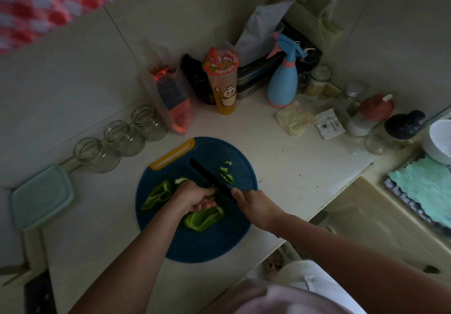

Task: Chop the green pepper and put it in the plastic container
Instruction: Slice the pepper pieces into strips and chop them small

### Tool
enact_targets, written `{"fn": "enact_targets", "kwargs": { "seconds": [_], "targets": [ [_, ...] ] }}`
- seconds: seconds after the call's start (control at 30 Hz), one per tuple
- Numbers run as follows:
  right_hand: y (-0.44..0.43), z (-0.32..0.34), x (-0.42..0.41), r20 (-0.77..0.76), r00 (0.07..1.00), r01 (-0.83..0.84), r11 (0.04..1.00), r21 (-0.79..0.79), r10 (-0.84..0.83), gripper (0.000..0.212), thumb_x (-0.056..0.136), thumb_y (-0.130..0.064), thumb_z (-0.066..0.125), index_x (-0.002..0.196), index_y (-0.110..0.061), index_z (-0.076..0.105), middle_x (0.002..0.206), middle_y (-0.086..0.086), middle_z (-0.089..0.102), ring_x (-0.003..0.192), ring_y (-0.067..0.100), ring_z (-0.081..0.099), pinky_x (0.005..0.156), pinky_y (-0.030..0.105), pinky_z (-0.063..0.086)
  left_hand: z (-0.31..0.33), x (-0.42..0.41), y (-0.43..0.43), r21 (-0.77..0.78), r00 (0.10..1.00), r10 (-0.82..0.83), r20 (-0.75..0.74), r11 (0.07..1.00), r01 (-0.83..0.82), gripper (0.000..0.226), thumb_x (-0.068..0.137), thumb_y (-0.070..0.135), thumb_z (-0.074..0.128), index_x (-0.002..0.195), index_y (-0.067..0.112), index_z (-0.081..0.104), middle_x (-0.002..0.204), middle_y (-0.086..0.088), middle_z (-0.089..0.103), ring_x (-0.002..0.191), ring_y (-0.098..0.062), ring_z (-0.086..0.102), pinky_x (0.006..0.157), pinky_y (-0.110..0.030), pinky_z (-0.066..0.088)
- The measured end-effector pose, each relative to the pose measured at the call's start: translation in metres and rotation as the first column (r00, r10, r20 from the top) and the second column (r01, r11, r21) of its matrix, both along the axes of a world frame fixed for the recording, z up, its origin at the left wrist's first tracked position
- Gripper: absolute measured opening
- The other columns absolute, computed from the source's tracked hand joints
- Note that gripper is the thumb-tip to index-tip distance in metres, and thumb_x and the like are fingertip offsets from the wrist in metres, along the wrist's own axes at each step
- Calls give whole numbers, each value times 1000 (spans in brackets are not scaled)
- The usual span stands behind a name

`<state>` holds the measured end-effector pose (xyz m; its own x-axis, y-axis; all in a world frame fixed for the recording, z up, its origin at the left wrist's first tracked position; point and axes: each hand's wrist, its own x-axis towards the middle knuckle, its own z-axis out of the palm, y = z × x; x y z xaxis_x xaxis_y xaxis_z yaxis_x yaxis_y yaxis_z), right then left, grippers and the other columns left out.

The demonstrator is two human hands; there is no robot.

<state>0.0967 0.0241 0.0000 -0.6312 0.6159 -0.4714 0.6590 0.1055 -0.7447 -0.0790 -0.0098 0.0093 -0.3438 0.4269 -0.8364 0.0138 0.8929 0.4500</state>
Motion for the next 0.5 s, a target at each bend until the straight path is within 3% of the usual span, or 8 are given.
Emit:
{"fn": "enact_targets", "kwargs": {
  "seconds": [0.07, 0.2, 0.33, 0.5],
  "targets": [
    [0, 0, 0, 2, 1000, -12, 1000, 22, 12, 55, 101, -46, 23, 77, -4, 50, 71, 10, 52, 62, 16, 48, 57, 23, 37, 0, -1, 0, 1, 1000, -7, -3, 1000, 7, 23, 90, 19, 63, 78, 0, 62, 57, -8, 67, 33, -5, 51, 33, -13, 31],
    [-1, -2, 2, 20, 999, -43, 995, 94, 41, 59, 101, -47, 22, 84, -1, 54, 79, 15, 60, 74, 25, 58, 72, 36, 48, 0, -1, 0, 7, 1000, -19, 0, 1000, 19, 22, 90, 18, 62, 75, 1, 63, 49, -4, 65, 32, -4, 50, 33, -13, 30],
    [-6, 1, 0, 80, 991, -122, 969, 215, 107, 52, 101, -46, 20, 82, -10, 52, 75, 7, 56, 71, 22, 55, 71, 34, 46, 0, 0, 0, 7, 1000, -26, -9, 1000, 26, 19, 90, 14, 59, 76, 1, 63, 53, -6, 65, 32, -5, 50, 33, -13, 29],
    [-9, -3, -7, 86, 993, -96, 981, 167, 83, 51, 101, -46, 19, 77, -13, 49, 75, 8, 55, 70, 23, 55, 72, 36, 47, -4, -1, 1, -1, 1000, -22, -16, 1000, 22, 19, 90, 12, 60, 74, 2, 62, 49, -4, 65, 31, -4, 49, 32, -13, 29]
  ]
}}
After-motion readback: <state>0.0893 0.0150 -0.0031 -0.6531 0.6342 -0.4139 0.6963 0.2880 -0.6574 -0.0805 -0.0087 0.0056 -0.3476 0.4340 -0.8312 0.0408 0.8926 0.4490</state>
